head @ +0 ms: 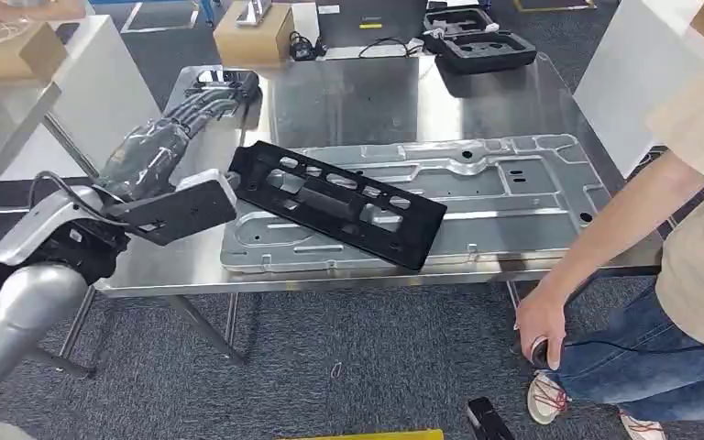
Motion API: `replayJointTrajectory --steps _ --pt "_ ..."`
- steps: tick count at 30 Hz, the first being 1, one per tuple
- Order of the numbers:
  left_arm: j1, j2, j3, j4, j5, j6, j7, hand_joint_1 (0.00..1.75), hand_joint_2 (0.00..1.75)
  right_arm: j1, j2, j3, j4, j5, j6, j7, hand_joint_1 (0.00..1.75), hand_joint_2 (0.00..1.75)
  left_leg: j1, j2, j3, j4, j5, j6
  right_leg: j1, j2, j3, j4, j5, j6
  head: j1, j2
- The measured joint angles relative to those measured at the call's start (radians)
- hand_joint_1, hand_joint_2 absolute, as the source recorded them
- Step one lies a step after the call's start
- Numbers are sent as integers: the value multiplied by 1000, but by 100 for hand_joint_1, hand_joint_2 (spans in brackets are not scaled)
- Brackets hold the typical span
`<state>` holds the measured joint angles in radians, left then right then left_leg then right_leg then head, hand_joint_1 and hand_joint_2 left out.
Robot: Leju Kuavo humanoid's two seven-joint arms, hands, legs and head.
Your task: Take the parts from the cabinet and place them on the table.
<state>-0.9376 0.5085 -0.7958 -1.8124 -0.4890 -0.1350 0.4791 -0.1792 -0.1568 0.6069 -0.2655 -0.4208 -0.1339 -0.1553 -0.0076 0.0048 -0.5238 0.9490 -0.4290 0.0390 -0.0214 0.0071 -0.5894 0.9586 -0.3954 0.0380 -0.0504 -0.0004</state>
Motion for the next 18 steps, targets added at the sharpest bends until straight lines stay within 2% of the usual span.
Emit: replayJointTrajectory --steps 2,3,4,5,7,8,9,10,11,13,14,15,17,18 --pt "-10 -1 -3 2 1 -9 5 0 0 5 -10 -7 0 -8 -1 -2 0 0 -5 0 -4 -2 2 4 -4 0 -1 -3 8 11 -1 0" --pt "-16 -1 -3 2 4 -17 13 0 0 9 -14 -12 0 -10 -1 -2 0 0 0 1 -4 -16 15 14 0 1 -1 -6 12 20 -1 0" --pt "-22 -3 -3 2 5 -23 19 0 0 12 -19 -15 0 -12 0 -2 0 0 7 6 -2 -25 26 15 -4 0 -9 4 -3 21 -1 0" --pt "-32 -5 -5 2 5 -26 23 0 0 14 -19 -18 0 -14 1 0 0 0 6 4 -8 -29 34 23 2 -1 -30 47 -44 24 2 0" --pt "-41 -5 -8 4 8 -35 32 0 0 20 -26 -22 0 -18 1 3 0 0 2 6 -20 -28 44 31 0 -1 -97 211 -134 27 2 0" --pt "-41 -6 -13 4 11 -41 34 0 0 23 -27 -24 0 -18 6 3 0 0 1 5 -28 -27 49 33 1 -1 -127 290 -164 30 2 0" --pt "-41 -6 -17 5 11 -46 39 0 0 27 -27 -26 0 -20 10 5 0 0 0 5 -34 -26 54 32 1 -1 -138 326 -169 31 2 0" --pt "-43 -6 -21 5 11 -54 48 0 0 30 -27 -26 0 -23 15 5 0 0 0 5 -40 -24 58 31 0 -1 -119 301 -150 31 2 0" --pt "-48 -6 -22 5 12 -58 57 0 0 32 -27 -26 0 -27 15 4 0 0 1 4 -46 -21 60 28 0 -1 -79 235 -117 31 2 0" --pt "-63 -6 -22 5 17 -63 68 0 0 35 -27 -27 0 -32 18 2 0 0 4 4 -59 -4 61 24 -5 -1 32 52 -52 33 2 0" --pt "-71 -6 -23 5 22 -64 74 0 0 35 -27 -29 0 -33 18 0 0 0 -4 4 -71 8 60 19 -1 0 49 11 -62 30 2 0" --pt "-77 -3 -23 5 23 -66 79 0 0 37 -27 -33 0 -35 19 -2 0 0 -4 3 -78 12 63 13 0 2 39 12 -50 13 0 0" --pt "-79 -3 -24 5 29 -68 85 0 0 42 -26 -39 0 -39 21 -3 0 0 -3 3 -82 8 75 2 6 2 33 15 -43 2 0 0" --pt "-79 -2 -24 5 30 -67 93 0 0 46 -26 -40 0 -40 22 -3 0 0 -1 3 -85 10 78 -3 4 1 29 13 -36 -7 0 0"
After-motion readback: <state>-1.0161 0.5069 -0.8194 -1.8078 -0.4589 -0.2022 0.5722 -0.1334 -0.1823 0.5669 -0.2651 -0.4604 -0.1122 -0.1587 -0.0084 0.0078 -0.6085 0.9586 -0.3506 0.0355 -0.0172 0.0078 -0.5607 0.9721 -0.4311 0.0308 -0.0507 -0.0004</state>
